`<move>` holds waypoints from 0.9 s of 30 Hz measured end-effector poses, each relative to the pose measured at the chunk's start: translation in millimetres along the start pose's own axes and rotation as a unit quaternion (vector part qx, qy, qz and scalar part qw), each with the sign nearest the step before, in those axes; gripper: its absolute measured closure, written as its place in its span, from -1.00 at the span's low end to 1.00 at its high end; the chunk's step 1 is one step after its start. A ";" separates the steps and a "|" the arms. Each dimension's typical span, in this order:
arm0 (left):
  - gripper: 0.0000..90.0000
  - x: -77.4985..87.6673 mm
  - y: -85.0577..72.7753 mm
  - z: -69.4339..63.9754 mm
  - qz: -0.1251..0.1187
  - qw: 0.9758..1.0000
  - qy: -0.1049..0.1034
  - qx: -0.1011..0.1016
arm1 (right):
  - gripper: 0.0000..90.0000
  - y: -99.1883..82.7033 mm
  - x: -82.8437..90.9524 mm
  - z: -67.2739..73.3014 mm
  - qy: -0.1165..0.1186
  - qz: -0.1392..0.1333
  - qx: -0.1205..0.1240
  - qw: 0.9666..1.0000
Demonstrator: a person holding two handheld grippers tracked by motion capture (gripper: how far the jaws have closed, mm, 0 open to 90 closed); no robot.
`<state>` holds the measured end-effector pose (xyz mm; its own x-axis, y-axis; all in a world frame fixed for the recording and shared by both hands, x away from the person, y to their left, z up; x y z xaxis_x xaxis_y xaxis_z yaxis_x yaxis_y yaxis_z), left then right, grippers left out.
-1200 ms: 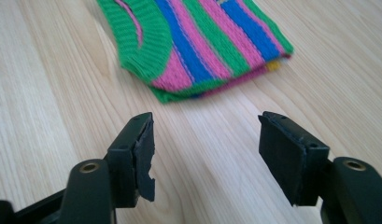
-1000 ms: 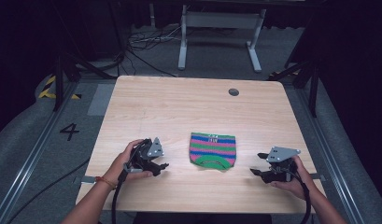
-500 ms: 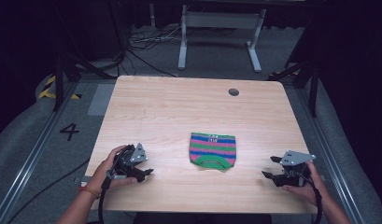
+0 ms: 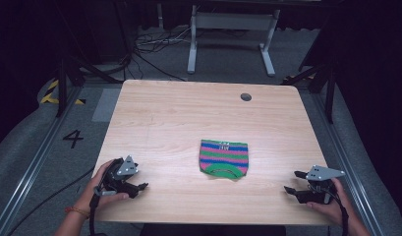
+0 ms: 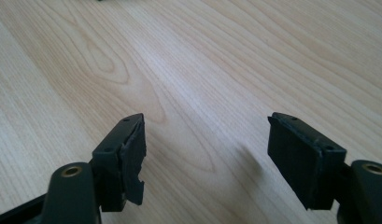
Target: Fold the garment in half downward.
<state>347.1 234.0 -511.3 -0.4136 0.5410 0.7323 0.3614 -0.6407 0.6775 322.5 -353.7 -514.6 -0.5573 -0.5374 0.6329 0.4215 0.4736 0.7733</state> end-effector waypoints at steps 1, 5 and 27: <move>-0.53 1.2 -2.1 0.4 -0.003 1.000 -0.001 0.005 | -0.37 0.0 0.0 0.0 0.000 0.000 0.000 1.000; -0.55 4.8 -10.2 1.9 -0.015 1.000 -0.003 0.027 | -0.40 -6.7 4.0 -2.9 -0.009 -0.007 -0.020 1.000; -0.67 13.5 -32.1 -0.3 -0.053 0.993 0.028 0.098 | -0.49 -25.4 13.7 -10.7 -0.034 -0.024 -0.069 0.997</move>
<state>329.7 261.7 -523.2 -0.5016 0.5651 0.6550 0.4669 -0.4606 0.7549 311.8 -380.5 -525.1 -0.6246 -0.5066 0.5943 0.4844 0.3456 0.8037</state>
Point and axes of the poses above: each handheld gripper's, and its own axes: x roughly backward along the jaws, y roughly out of its top, z roughly to its left, the point moved 3 cm from there along -x, roughly forward along the jaws, and after that the axes turned 7 degrees about -z, right-handed, at the moved point
